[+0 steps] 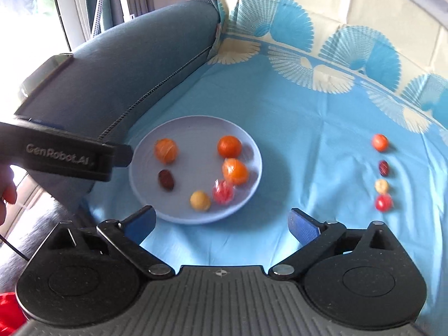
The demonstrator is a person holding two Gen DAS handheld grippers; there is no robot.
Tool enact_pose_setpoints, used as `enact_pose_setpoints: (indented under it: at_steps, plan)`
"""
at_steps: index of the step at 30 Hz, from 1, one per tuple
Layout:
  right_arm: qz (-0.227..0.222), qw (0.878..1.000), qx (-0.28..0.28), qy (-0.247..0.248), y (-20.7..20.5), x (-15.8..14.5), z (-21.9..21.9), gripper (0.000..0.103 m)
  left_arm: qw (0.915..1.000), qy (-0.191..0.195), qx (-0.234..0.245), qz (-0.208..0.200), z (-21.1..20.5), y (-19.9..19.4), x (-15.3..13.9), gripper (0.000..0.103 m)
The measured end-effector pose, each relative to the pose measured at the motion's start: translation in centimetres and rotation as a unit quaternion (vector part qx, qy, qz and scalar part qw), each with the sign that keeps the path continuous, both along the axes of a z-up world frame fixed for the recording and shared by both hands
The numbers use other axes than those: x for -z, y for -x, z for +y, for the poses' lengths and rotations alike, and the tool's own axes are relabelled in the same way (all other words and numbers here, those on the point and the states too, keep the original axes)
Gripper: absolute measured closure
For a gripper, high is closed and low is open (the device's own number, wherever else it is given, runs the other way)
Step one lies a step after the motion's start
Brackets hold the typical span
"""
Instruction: Organize fruits
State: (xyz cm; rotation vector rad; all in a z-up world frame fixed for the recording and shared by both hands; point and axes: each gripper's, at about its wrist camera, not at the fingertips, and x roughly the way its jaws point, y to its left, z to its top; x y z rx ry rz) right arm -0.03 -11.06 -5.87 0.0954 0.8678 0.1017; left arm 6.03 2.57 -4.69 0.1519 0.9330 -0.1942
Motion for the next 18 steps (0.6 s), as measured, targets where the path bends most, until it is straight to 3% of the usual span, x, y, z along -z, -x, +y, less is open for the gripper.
enact_pose_setpoints:
  at_steps: [10, 18]
  plan:
    - [-0.073, 0.997, 0.032, 0.022, 6.7, -4.5, 1.0, 0.001, 0.9978, 0.041, -0.020, -0.049, 1.9, 6.4, -4.9, 0.000]
    - [-0.114, 0.992, 0.029, 0.039, 10.5, -6.3, 1.4, 0.001, 0.9944, 0.070, -0.023, -0.077, 2.3, 9.6, -7.2, 0.000]
